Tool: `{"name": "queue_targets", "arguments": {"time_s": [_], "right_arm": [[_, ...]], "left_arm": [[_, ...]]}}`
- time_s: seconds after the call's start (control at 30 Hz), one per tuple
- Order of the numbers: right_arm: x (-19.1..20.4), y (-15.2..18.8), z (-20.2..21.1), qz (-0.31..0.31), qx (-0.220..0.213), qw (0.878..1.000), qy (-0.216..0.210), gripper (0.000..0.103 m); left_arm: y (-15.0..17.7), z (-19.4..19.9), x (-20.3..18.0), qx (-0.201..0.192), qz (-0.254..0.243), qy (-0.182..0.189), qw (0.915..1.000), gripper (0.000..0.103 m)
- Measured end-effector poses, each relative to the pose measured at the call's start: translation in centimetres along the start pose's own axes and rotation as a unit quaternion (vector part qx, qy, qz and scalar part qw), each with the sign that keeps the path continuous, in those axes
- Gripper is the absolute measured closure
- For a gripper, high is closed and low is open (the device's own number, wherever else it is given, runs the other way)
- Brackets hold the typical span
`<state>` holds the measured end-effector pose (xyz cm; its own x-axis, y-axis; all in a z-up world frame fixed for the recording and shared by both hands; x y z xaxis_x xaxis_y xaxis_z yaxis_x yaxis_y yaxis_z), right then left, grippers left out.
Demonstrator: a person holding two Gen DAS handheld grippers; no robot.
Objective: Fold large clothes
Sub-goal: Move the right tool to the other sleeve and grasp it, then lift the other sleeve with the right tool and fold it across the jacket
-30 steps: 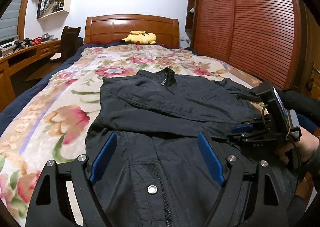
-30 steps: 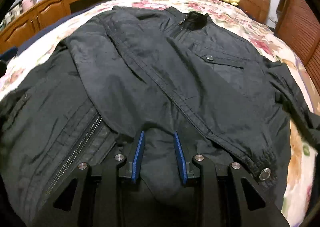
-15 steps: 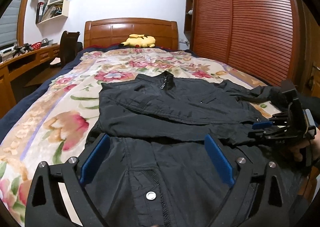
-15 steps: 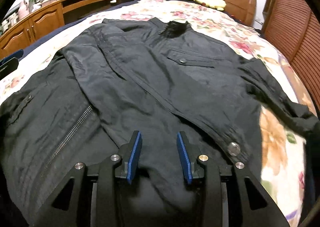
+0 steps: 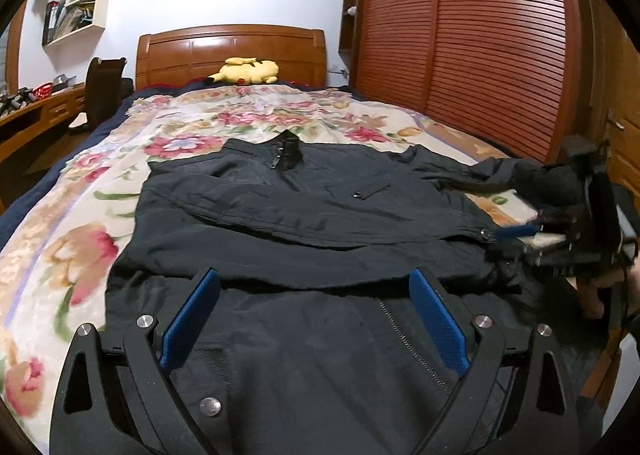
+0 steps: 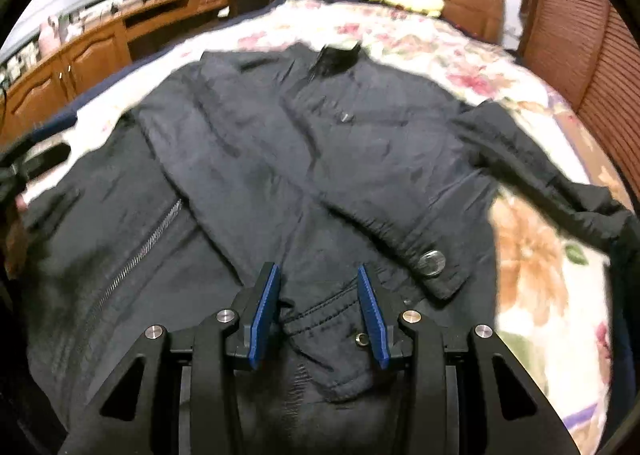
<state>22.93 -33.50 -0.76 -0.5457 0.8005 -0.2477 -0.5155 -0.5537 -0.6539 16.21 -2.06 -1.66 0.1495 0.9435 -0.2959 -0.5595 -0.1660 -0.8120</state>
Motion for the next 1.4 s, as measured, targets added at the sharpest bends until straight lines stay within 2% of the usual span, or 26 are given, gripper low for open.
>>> {"name": "queue_targets", "arguments": {"time_s": [0.13,0.37,0.53,0.87,1.0,1.17,1.23,1.33,1.4], "right_arm": [[-3.8,0.5,1.4,-0.030,-0.006,0.998,0.046,0.042],[-10.8,1.8,0.3,-0.078,0.029,0.991,0.109,0.042],[-15.0,2.5,-1.2,-0.138,0.034,0.981,0.129,0.042],[-19.4,2.5,-5.3,-0.248,0.023,0.960,0.126,0.042],[-20.0,2.7,-6.7,-0.262,0.030,0.956,0.130,0.042],[-20.8,2.8,-7.7,-0.298,0.018,0.948,0.114,0.042],[-21.0,2.6,-7.9,-0.304,0.012,0.945,0.116,0.038],[-21.1,2.4,-7.8,-0.321,-0.006,0.939,0.124,0.027],[-21.4,2.6,-8.3,-0.333,-0.002,0.935,0.122,0.026]], "left_arm": [[0.2,-0.5,-1.0,0.001,-0.006,0.001,1.0000,0.007],[0.4,-1.2,-2.0,0.007,-0.013,0.002,0.9999,0.007],[0.7,-1.6,-2.3,0.011,-0.020,-0.002,0.9997,0.007],[1.0,-2.2,-2.3,0.022,-0.023,-0.004,0.9995,0.007],[1.1,-2.2,-2.5,0.024,-0.026,-0.002,0.9994,0.007],[1.3,-2.4,-2.5,0.029,-0.030,0.000,0.9991,0.007],[1.3,-2.5,-2.4,0.030,-0.029,0.001,0.9991,0.007],[1.3,-2.6,-2.4,0.032,-0.028,0.001,0.9991,0.007],[1.4,-2.7,-2.4,0.033,-0.029,0.000,0.9990,0.007]]}}
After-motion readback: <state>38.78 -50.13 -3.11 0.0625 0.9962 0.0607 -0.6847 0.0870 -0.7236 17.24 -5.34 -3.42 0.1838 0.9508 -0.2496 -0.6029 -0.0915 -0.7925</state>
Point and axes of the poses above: each gripper's, at about its wrist camera, not at the fingertips, and z roughly against the way its jaws point, x to its left, y to its underside, the point moved 4 cm from there along -z, roughly the way its jaws point, and after that the axes turned 14 degrees about z, right-handed, at the moved point
